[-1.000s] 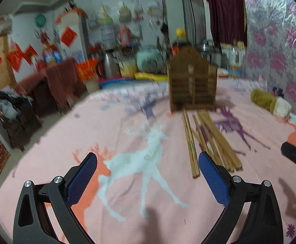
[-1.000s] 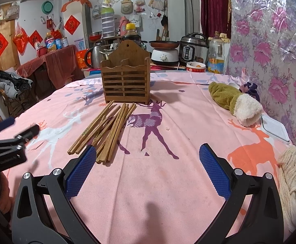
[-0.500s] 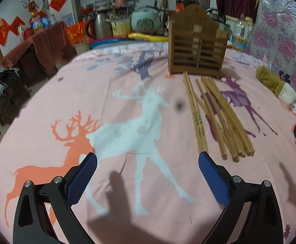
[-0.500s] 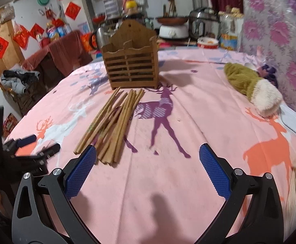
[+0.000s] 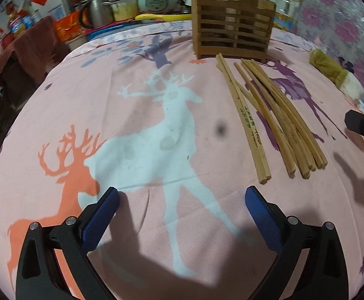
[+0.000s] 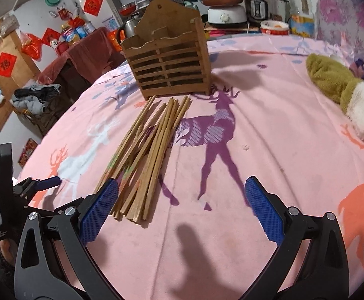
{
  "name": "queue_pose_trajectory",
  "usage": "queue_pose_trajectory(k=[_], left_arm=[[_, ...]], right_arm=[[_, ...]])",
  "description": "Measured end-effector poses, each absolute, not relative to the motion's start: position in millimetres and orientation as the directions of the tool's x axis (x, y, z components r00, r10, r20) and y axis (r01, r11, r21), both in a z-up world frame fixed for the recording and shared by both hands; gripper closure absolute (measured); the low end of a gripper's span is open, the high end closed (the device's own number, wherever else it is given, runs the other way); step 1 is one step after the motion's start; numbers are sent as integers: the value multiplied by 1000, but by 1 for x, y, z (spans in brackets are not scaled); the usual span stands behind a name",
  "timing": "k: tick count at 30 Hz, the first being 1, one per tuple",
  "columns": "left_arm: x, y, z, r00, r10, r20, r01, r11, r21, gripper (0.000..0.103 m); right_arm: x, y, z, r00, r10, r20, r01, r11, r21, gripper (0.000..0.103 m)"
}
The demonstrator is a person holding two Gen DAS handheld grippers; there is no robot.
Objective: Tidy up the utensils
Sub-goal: 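Move the left tool toward the chopsticks while the right tool approaches them too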
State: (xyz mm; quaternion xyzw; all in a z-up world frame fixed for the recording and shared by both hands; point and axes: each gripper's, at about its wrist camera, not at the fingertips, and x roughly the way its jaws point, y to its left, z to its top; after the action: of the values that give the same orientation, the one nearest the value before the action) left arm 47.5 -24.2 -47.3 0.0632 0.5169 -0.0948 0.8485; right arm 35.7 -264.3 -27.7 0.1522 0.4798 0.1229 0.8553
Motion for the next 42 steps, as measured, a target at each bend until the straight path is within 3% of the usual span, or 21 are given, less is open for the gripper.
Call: queue_pose_trajectory(k=[5, 8, 10, 14, 18, 24, 30, 33, 37, 40, 42], left_arm=[[49, -25, -47, 448, -105, -888, 243, 970, 8, 4], [49, -24, -47, 448, -111, -887, 244, 970, 2, 4], [49, -23, -47, 449, -110, -887, 243, 970, 3, 4], [50, -23, -47, 448, -110, -887, 243, 970, 3, 4], [49, -22, -47, 450, -112, -886, 244, 970, 1, 4], [48, -22, -47, 450, -113, -886, 243, 970, 0, 4], [49, -23, -47, 451, -113, -886, 244, 970, 0, 4], [49, -23, -47, 450, -113, -886, 244, 970, 0, 4], [49, -23, -47, 451, -114, -885, 244, 970, 0, 4], [49, -22, -47, 451, -114, -885, 244, 970, -1, 4], [49, -22, -47, 451, -115, -885, 244, 970, -2, 4]], right_arm=[[44, -248, -34, 466, 378, -800, -117, 922, 368, 12], [56, -237, -46, 414, 346, -842, -122, 938, 325, 24], [62, -243, -55, 397, 274, -876, -71, 961, 268, 43], [59, -278, -50, 435, 289, -853, 34, 941, 336, 42], [59, -274, -47, 423, 431, -797, -29, 886, 464, 42], [72, -225, -54, 370, 407, -835, -129, 913, 388, 42], [76, -245, -60, 410, 253, -876, -21, 963, 268, 45], [69, -258, -56, 429, 276, -860, 4, 952, 307, 44], [64, -233, -52, 400, 387, -831, -129, 921, 367, 41], [66, -213, -52, 423, 275, -863, -176, 960, 219, 42], [71, -223, -58, 417, 234, -878, -132, 972, 196, 44]])
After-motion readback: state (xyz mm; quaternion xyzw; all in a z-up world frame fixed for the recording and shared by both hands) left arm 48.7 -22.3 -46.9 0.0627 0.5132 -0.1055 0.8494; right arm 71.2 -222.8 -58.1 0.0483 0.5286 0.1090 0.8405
